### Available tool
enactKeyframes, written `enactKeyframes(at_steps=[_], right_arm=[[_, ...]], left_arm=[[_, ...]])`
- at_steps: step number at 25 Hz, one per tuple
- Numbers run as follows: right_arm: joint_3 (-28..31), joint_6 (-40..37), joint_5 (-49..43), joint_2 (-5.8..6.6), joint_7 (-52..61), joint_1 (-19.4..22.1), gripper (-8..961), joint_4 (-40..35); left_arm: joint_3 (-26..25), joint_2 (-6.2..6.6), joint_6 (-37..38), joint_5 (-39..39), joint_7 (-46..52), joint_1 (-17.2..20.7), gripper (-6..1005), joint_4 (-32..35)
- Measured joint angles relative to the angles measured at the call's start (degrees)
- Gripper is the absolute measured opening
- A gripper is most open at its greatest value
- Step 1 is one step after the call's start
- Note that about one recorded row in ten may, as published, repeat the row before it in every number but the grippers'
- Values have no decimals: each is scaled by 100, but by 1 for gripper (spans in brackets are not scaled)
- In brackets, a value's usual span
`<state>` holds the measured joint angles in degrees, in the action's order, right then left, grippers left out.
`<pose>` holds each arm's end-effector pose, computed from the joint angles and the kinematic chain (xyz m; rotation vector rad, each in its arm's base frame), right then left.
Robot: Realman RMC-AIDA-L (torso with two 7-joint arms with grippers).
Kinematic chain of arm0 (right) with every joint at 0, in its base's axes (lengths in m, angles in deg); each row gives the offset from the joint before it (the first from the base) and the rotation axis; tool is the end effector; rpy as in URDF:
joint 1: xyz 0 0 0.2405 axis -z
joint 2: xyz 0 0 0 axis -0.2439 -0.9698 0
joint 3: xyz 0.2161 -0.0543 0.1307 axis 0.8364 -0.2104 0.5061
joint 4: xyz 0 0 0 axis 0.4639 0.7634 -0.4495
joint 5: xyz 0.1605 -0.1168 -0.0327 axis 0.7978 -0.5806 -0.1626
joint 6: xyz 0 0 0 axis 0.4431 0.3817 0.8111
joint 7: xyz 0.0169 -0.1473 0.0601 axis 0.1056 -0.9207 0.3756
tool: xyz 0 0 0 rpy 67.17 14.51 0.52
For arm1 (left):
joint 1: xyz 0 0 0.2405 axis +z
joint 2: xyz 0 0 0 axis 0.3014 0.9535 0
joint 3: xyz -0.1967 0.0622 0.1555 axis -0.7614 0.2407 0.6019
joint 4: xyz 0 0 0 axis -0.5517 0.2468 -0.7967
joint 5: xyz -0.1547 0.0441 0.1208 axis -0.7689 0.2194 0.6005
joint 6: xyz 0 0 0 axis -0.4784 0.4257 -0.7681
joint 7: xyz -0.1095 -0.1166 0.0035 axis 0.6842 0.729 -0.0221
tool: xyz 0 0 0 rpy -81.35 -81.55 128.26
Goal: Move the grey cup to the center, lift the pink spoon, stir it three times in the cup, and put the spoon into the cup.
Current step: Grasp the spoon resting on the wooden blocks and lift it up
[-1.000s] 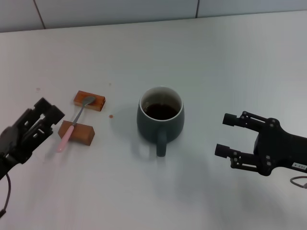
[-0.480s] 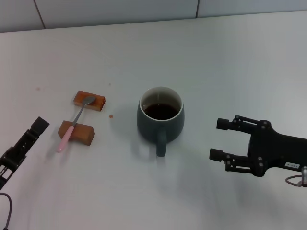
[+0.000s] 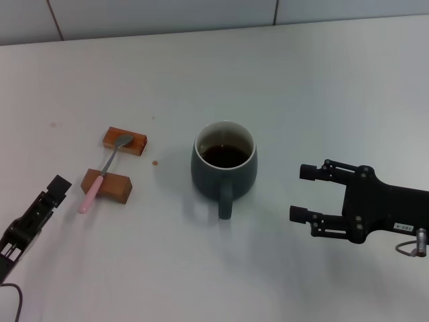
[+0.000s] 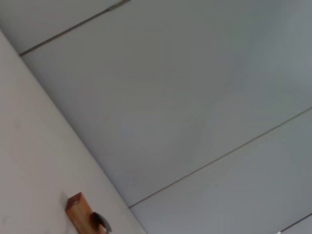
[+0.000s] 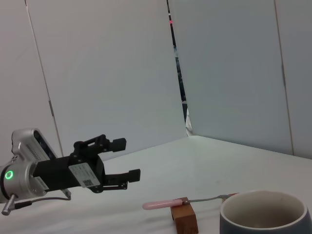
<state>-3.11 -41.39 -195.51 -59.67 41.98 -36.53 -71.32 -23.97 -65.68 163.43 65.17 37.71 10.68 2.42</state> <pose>0.2815 0.2610 -0.0331 -2.6932 0.4250 0.9014 -0.3348 0.1875 -0.0313 -1.6583 -1.5512 -1.5034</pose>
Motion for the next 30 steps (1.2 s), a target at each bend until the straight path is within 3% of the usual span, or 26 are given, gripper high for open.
enactKeyframes(at_steps=[30], right_arm=[[-3,46,-52,9,6,13,787,-5]], left_arm=[[-230,-22,-689,42,237,-171,842,-418]])
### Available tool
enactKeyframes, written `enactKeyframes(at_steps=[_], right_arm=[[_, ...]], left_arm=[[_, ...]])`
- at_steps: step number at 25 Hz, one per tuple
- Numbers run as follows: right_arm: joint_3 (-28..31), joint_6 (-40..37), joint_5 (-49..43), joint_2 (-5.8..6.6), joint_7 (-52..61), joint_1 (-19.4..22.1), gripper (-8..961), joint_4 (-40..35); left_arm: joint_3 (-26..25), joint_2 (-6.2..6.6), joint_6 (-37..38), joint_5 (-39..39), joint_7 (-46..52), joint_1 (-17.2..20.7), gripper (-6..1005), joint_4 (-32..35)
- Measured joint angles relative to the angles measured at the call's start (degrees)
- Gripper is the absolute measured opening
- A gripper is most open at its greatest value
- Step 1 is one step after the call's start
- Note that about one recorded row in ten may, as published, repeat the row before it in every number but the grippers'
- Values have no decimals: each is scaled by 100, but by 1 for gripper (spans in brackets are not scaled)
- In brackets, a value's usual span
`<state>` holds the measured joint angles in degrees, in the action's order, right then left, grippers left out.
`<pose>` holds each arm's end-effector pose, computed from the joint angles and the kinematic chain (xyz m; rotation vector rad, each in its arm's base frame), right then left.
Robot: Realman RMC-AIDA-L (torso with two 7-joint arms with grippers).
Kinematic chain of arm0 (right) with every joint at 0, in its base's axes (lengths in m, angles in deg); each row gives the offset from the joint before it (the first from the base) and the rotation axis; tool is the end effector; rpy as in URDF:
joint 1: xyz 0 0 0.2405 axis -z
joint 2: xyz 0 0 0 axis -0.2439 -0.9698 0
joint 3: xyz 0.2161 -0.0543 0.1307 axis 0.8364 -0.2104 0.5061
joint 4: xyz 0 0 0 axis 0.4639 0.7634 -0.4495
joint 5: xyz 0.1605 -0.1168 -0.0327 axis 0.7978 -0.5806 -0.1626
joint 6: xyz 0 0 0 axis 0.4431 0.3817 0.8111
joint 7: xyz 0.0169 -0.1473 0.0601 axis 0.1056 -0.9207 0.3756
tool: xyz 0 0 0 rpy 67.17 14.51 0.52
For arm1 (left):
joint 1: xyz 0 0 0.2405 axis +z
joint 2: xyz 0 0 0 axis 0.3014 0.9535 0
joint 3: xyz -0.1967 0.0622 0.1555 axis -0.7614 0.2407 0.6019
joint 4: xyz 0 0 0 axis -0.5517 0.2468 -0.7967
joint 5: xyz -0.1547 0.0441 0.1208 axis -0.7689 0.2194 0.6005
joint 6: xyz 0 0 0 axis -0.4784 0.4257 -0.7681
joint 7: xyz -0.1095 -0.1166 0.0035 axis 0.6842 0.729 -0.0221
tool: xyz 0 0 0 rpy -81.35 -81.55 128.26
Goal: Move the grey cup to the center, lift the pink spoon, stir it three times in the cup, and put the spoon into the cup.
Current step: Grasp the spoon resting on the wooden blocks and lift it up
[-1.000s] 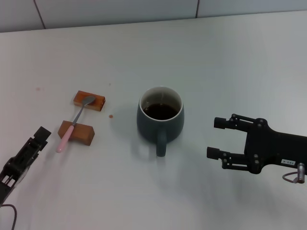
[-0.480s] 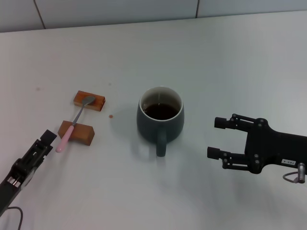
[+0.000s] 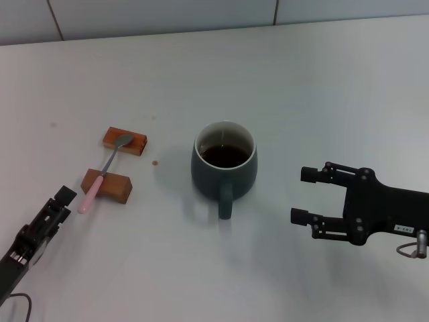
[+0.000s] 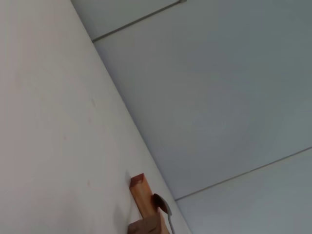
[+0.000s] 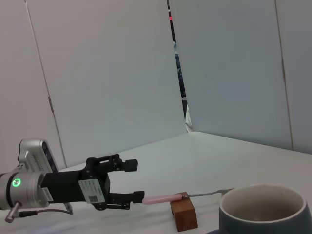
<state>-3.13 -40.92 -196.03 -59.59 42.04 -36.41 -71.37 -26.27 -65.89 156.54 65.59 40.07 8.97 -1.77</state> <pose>0.2840 0.2605 -0.0336 -2.6979 0.4323 0.8823 -0.3504 0.1907 -0.0475 -1.5303 -1.7132 -1.4040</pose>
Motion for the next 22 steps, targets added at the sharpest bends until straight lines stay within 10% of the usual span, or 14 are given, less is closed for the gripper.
enactKeyframes(at_steps=[22], right_arm=[[-61,52,-82,1,-1,2,788,1]], left_arm=[[35,-12,-343,20,61,-289,840,-154]])
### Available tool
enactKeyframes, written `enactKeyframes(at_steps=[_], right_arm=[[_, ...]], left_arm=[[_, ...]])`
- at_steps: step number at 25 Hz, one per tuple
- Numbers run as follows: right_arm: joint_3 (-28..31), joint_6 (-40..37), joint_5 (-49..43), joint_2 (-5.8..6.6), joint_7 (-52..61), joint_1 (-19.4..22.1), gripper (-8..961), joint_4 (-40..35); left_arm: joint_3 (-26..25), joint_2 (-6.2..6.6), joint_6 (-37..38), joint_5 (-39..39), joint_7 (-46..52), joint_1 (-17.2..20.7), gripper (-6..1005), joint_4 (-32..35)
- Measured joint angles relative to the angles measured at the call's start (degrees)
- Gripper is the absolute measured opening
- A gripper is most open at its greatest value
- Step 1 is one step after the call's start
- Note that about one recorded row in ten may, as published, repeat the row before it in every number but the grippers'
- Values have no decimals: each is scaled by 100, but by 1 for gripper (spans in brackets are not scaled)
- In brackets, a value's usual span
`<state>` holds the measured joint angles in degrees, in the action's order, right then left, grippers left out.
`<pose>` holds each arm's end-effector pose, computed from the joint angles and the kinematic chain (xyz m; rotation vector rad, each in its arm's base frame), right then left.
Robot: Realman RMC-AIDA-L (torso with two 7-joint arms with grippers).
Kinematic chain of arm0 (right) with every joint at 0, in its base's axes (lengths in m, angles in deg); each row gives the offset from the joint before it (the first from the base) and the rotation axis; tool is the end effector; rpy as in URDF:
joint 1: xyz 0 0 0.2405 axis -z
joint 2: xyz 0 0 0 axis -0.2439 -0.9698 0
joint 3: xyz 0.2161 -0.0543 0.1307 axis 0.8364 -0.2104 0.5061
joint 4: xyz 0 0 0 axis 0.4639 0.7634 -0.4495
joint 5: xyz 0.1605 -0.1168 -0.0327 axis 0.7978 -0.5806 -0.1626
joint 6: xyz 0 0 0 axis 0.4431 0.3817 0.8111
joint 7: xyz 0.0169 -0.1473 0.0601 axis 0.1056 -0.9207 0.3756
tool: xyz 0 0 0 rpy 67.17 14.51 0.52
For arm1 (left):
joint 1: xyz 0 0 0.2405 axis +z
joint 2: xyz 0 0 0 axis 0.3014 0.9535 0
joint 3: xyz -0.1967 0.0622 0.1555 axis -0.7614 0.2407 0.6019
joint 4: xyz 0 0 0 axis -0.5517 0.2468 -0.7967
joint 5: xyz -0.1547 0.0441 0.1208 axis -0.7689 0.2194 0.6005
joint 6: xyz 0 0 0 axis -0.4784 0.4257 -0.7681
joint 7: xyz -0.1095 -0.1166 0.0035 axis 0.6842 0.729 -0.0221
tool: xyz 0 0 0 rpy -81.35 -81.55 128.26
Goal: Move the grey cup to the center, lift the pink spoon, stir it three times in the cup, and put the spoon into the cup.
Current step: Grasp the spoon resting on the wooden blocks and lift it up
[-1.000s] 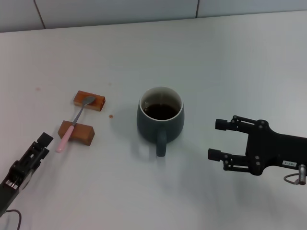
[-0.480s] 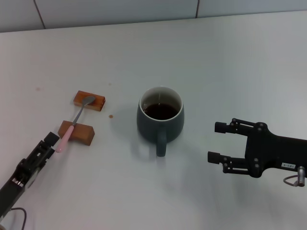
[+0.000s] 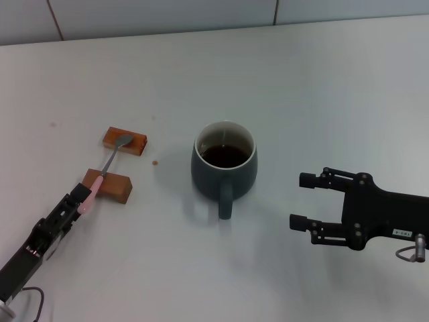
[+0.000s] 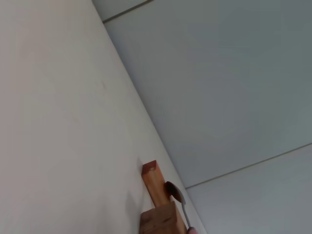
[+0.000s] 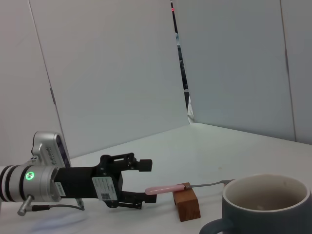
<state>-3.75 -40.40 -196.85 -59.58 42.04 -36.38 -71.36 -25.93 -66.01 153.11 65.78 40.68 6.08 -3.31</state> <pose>0.2858 0.2588 -0.0365 -2.7189 0.4359 0.8571 -0.3490 0.2031 -0.0577 -1.5428 -1.7635 -1.3557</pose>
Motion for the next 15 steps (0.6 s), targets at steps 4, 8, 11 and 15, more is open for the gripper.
enactKeyframes(at_steps=[4,8,11,15], right_arm=[[0,13,-1,0,0,-10,787,0],[0,42,-3,0,0,-12,787,3],[0,44,-7,0,0,-14,788,5],[0,44,-7,0,0,-7,788,9]], left_arm=[[0,0,-37,2,9,-18,840,1],[0,0,-44,2,11,-37,840,2],[3,-8,-94,4,104,-94,839,-6],[20,-9,-169,17,139,-138,838,-16]])
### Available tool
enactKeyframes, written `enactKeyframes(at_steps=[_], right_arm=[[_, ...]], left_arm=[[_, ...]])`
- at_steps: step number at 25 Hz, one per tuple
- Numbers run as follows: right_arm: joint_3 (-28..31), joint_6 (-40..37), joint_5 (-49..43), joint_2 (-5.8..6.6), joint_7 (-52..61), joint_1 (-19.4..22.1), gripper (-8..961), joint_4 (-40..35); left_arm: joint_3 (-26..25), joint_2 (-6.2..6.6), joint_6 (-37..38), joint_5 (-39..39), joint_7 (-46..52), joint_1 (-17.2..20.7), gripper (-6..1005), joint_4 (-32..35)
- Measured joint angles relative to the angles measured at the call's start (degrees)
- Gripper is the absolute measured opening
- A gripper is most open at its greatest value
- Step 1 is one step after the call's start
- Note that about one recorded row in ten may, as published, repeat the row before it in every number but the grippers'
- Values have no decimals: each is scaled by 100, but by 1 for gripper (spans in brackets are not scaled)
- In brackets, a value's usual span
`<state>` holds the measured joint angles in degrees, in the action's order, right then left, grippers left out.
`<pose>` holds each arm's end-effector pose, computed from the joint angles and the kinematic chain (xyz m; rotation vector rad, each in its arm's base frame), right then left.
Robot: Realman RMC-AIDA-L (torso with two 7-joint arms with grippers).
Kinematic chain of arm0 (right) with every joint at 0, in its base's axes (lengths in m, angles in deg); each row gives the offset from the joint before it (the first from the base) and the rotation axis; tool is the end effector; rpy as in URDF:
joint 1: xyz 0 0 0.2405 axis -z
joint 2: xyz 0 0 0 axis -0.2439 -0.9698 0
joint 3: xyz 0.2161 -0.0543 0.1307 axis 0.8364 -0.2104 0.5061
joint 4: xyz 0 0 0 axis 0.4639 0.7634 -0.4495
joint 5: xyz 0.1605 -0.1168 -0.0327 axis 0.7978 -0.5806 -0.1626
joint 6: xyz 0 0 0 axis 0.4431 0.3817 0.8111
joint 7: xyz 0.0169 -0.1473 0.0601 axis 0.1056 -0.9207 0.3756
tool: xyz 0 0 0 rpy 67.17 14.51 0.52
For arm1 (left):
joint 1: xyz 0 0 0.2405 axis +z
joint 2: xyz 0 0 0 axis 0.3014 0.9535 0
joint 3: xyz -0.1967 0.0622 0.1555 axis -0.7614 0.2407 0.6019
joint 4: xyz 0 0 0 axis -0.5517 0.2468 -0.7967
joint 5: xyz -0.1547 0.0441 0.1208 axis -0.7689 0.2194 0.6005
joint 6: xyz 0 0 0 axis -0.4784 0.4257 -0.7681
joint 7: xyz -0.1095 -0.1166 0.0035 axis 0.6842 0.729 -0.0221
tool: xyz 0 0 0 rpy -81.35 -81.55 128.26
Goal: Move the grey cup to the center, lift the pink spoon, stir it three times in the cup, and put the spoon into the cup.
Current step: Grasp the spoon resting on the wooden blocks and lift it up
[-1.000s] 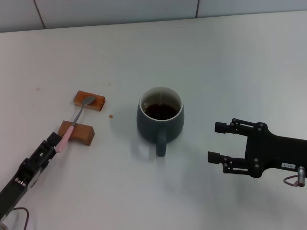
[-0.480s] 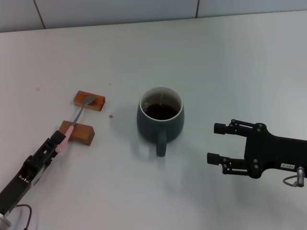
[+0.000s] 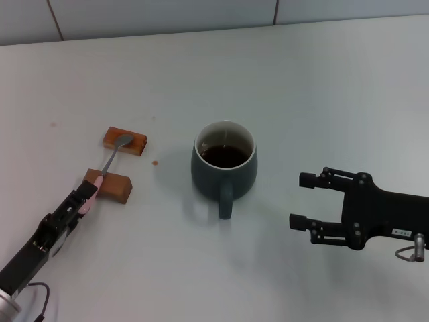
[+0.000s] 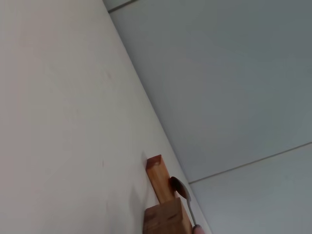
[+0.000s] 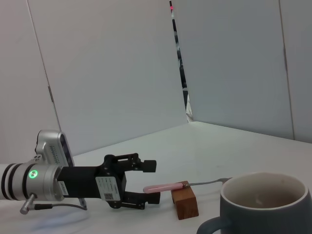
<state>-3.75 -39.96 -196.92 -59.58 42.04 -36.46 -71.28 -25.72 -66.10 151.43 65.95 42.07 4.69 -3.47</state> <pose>0.2864 0.2596 -0.0371 -2.7175 0.4386 0.8490 -0.3474 0.2105 -0.0617 -1.5451 -1.7960 -1.3419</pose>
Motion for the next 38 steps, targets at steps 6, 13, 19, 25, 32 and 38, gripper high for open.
enactKeyframes(at_steps=[6,13,19,25,32,38], right_arm=[[0,0,0,0,0,10,787,0],[0,5,0,0,0,6,787,7],[0,11,0,0,0,-2,788,9],[0,17,-3,0,0,5,788,9],[0,18,-8,0,0,3,788,14],[0,18,-9,0,0,-2,788,17]], left_arm=[[6,0,-5,-3,38,-37,837,-44],[4,0,-5,43,160,-56,832,-50],[-6,0,-18,85,180,-84,808,-52],[-39,0,-36,90,211,-98,784,-51],[-30,1,-87,85,306,-157,756,-49],[-19,1,-93,80,385,-172,732,-51]])
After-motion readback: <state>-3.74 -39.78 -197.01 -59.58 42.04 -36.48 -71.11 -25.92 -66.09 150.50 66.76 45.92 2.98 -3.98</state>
